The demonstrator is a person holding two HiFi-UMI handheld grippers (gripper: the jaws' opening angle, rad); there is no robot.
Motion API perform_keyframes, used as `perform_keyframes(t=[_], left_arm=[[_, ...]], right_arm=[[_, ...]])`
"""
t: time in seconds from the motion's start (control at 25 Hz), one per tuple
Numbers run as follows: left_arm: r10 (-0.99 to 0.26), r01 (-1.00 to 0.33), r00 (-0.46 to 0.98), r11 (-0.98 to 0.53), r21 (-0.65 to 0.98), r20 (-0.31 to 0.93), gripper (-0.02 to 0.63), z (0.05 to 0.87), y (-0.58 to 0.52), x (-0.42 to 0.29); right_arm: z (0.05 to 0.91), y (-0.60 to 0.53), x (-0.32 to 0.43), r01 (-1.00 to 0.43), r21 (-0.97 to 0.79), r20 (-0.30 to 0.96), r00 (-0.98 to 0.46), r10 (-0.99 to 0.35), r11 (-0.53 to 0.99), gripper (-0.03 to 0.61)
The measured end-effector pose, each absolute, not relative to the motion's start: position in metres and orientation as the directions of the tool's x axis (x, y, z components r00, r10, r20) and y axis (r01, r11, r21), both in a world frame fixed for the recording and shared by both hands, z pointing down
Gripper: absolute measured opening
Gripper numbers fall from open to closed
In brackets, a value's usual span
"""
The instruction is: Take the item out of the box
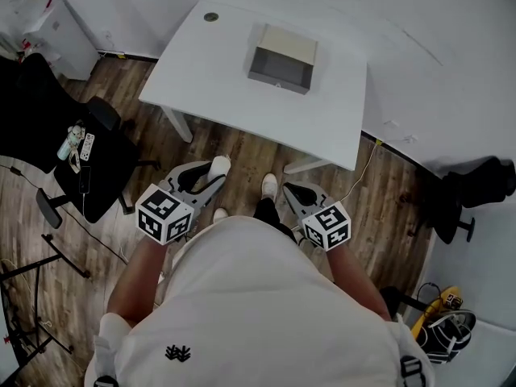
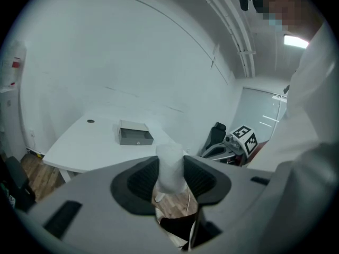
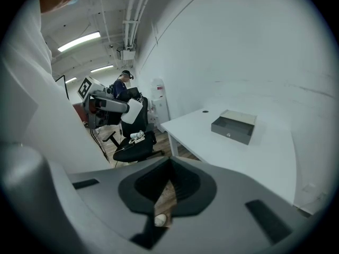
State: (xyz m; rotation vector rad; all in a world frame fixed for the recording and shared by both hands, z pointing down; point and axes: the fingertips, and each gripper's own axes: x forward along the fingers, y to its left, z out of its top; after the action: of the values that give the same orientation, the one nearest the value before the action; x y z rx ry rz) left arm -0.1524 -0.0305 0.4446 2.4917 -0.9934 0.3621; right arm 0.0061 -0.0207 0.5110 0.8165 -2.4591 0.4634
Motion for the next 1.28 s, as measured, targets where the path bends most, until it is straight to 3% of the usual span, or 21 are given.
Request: perform_keyframes(t=[1.28], left_arm=[[-0.580,-0.692,0.717,-0.656,0.301,0.386,0.159,0.444,-0.025,-0.154]], right_arm=[[0.513,-0.019,-0.004,-0.610,-0.150,0.567,-0.698,-0.438,0.778,0.006]])
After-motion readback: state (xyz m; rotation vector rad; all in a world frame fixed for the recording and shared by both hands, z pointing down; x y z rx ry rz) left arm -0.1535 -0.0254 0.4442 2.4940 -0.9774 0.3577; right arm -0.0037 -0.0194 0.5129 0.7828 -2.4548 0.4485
